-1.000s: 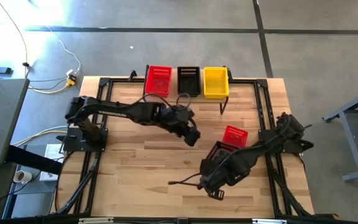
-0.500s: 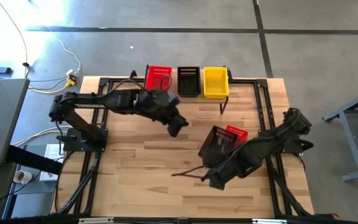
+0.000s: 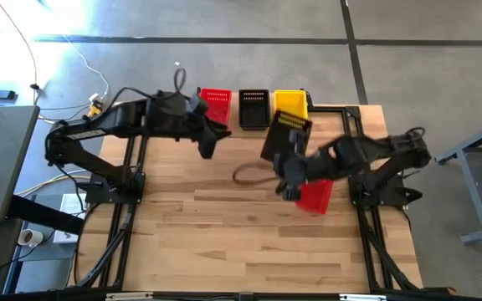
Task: Stack baskets on shelf by color
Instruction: Stack the black bin on the top of the black bin on the shelf
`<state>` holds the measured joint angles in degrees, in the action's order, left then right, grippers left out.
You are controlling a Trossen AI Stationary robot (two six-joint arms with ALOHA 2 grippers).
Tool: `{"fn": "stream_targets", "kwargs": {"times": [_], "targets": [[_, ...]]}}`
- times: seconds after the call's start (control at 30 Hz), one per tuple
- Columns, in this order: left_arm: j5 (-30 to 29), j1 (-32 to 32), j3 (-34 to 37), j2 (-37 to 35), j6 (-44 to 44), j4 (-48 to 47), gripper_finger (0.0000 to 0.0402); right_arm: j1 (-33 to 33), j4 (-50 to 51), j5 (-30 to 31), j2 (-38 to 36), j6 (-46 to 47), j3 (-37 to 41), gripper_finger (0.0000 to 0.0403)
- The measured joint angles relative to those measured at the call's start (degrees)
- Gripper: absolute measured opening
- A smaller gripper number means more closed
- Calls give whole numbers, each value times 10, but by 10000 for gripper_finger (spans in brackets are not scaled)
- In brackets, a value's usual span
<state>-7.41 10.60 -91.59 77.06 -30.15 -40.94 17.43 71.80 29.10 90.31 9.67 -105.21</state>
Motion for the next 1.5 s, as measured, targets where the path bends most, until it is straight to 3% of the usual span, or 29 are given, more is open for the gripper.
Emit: {"fn": "stream_targets", "kwargs": {"times": [0.33, 0.6, 0.83, 1.2, 1.5], "targets": [[-23, 53, 0, -35, 58, -1, 129, -167, -112, -146, -15, -289, 0, 0], [-24, 78, 0, -35, 74, -12, 129, -261, -185, -265, -7, -408, 21, 0], [-39, 92, 0, -35, 79, -18, 129, -312, -254, -292, -6, -461, 93, 0], [-38, 100, 0, -35, 93, -18, 129, -360, -363, -317, -3, -462, 175, 0], [-41, 100, 0, -35, 94, -21, 129, -373, -366, -329, 46, -476, 151, 0]]}}
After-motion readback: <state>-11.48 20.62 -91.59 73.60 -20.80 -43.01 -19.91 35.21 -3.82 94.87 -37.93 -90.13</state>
